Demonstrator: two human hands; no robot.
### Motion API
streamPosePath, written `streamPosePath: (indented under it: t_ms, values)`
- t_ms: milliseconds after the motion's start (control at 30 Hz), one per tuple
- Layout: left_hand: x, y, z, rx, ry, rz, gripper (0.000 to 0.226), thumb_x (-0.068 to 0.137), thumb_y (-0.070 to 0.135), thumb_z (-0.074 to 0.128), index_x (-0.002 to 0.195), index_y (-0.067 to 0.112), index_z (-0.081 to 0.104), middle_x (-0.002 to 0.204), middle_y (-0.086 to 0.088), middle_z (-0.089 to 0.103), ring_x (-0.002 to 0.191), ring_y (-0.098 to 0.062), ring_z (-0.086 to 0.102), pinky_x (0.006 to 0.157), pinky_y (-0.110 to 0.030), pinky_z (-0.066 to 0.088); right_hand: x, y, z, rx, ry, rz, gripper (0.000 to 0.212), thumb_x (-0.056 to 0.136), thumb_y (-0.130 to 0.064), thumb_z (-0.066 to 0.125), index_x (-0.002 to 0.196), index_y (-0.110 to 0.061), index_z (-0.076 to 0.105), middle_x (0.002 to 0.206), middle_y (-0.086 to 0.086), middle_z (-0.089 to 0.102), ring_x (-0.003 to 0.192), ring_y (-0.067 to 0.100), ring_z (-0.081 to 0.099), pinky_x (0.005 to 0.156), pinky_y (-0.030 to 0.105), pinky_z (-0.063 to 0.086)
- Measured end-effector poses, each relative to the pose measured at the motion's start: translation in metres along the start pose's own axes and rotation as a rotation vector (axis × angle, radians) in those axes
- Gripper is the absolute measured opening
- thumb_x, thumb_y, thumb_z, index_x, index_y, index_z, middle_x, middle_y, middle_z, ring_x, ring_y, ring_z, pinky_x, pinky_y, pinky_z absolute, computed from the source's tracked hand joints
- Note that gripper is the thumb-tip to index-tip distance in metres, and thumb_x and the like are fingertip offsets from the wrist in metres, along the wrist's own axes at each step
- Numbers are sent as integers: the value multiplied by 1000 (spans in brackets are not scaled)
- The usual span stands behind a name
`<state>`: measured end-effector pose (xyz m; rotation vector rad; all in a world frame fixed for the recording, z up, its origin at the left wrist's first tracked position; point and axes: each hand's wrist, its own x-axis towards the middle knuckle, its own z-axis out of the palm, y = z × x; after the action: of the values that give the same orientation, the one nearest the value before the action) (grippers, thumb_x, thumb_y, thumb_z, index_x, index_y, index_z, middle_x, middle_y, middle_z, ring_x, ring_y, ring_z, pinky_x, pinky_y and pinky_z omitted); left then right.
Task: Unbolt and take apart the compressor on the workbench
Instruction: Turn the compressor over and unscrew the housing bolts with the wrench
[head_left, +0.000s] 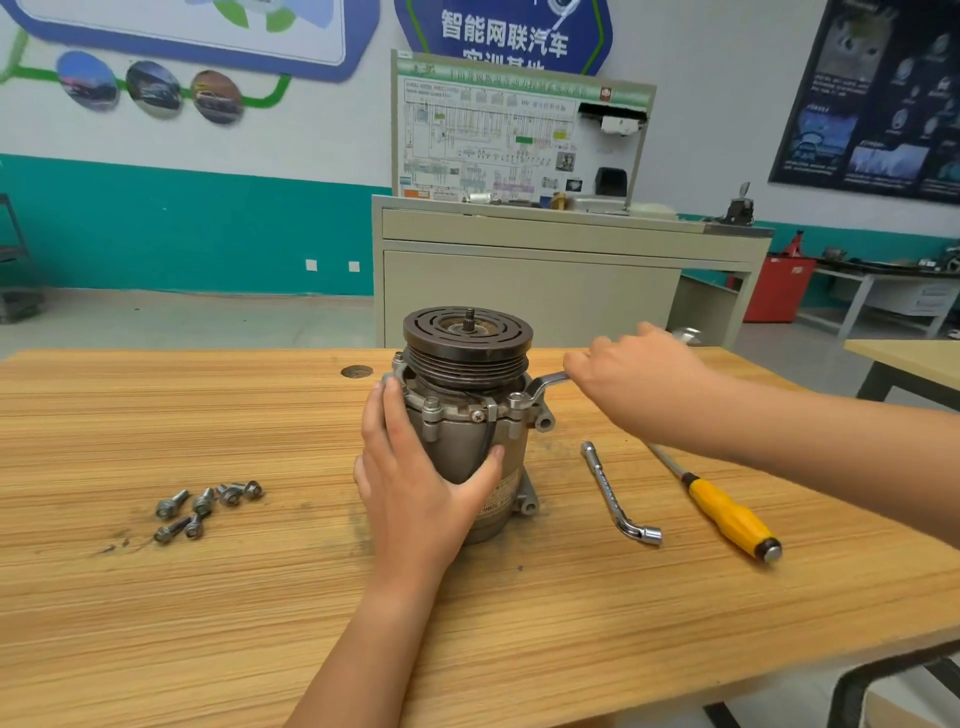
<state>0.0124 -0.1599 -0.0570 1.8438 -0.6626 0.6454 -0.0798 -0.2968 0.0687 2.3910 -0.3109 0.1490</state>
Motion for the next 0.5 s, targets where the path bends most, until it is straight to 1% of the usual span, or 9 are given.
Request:
streamPosePath:
  t_ms: [33,100,200,267,300,333,400,433,500]
  values:
    - [0,0,0,4,-2,-2,108,66,44,79,147,4,21,150,-15,26,138,-28,27,103,-53,30,12,0,6,8,37,-14,23,91,-5,44,113,-10,44,90,4,54,80,22,56,75,32,39]
    - [0,1,-1,11,-8,-8,108,65,45,78,147,4,21,150,-15,27,138,-28,28,103,-53,30,33,-2,21,17,128,-43,31,90,-1,46,120,-8,44,112,9,57,104,25,55,99,36,33]
    - [0,1,-2,11,-19,-18,108,65,48,77,147,6,20,151,-13,26,138,-27,28,104,-52,29,39,-5,32,60,220,-32,38,92,2,40,129,-6,42,123,10,55,113,24,50,105,30,25]
    - [0,1,-2,11,-27,-21,108,66,48,77,148,8,19,151,-11,25,138,-26,27,104,-52,28,27,-3,31,167,342,25,39,89,6,46,127,-2,49,108,14,64,98,28,60,89,34,42]
    - [0,1,-3,10,-32,-21,108,66,48,76,148,8,19,151,-11,24,138,-25,27,105,-53,27,16,-2,28,280,442,71,38,85,8,53,123,2,54,91,16,67,81,31,64,71,38,47]
    - [0,1,-3,9,-36,-23,108,66,48,76,148,9,18,152,-10,24,139,-25,26,105,-54,26,4,-2,22,390,539,133,35,85,5,56,120,3,56,74,14,65,63,29,62,54,35,44]
    - [0,1,-3,1,-41,-36,108,66,49,75,149,10,17,152,-9,23,139,-24,24,106,-56,25,-23,1,8,519,618,228,33,93,-8,49,125,1,52,56,2,50,44,24,47,45,26,32]
    - [0,2,-3,0,-45,-41,108,66,49,75,149,10,17,152,-9,22,140,-24,23,106,-57,24,-36,3,2,534,573,250,35,96,-16,41,128,-3,48,51,-4,43,41,23,42,44,24,29]
    - [0,2,-3,0,-47,-43,108,67,49,75,149,10,17,152,-9,22,140,-24,23,106,-58,25,-57,3,-10,446,335,251,40,94,-31,25,129,-17,40,50,-9,38,41,16,40,41,25,28]
